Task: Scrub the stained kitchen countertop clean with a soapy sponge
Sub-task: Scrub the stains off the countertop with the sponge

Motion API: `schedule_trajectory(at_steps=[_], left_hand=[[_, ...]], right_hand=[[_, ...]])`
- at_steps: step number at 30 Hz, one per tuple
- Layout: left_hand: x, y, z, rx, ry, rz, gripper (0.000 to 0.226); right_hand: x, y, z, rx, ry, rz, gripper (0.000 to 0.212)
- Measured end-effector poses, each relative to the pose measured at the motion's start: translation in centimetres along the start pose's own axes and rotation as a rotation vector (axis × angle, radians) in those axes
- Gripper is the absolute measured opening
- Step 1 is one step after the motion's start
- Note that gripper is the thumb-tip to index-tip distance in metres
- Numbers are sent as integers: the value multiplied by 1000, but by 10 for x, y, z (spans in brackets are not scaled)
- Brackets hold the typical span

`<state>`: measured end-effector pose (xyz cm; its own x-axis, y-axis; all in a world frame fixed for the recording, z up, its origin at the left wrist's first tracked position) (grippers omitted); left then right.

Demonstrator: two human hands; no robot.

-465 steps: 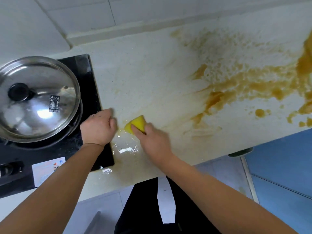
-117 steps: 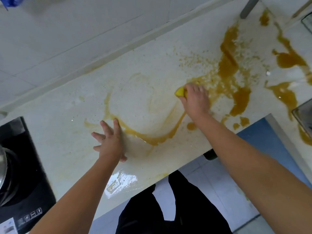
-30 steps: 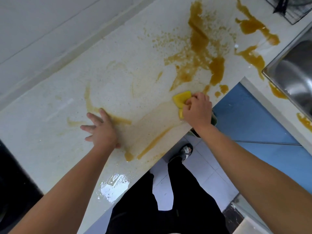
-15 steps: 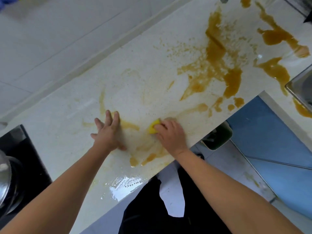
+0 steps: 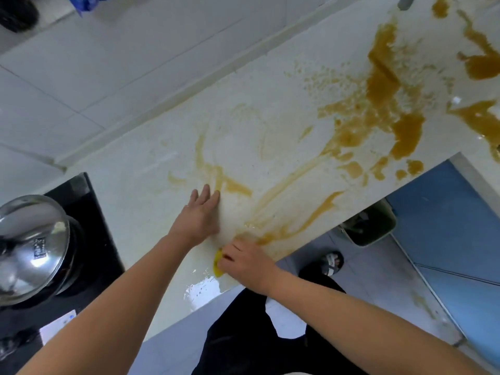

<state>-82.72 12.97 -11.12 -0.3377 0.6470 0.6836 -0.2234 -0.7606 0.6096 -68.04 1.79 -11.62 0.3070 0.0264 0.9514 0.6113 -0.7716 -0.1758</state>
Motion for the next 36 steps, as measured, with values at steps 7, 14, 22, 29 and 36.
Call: schedule_trajectory(at_steps=[7, 14, 22, 29, 36], left_hand=[[-34, 26, -14, -40, -78, -43, 84], [-58, 37, 26, -64, -100, -147, 78], [-68, 28, 87, 100, -45, -249, 92], [-74, 25, 126, 252, -25, -253, 91], [-98, 18, 191, 316, 37, -279, 94]], right_hand=[[33, 35, 151, -598, 228, 13, 15], [76, 70, 231, -910, 337, 142, 16], [31, 66, 158, -153, 165, 12, 15], [105, 94, 360, -580, 375, 108, 18], [71, 91, 251, -31, 85, -94, 25]])
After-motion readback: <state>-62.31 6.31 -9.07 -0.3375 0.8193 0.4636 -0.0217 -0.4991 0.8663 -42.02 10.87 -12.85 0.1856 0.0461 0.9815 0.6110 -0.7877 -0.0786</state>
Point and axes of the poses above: each hand's wrist, its own y-axis away from the middle knuckle, its own x-axis out of the back of the hand, z = x × y, the point moved 4 cm from there along -y, towards the middle knuckle, and after that the axes turned 14 degrees about y, right-handed, at the moved point
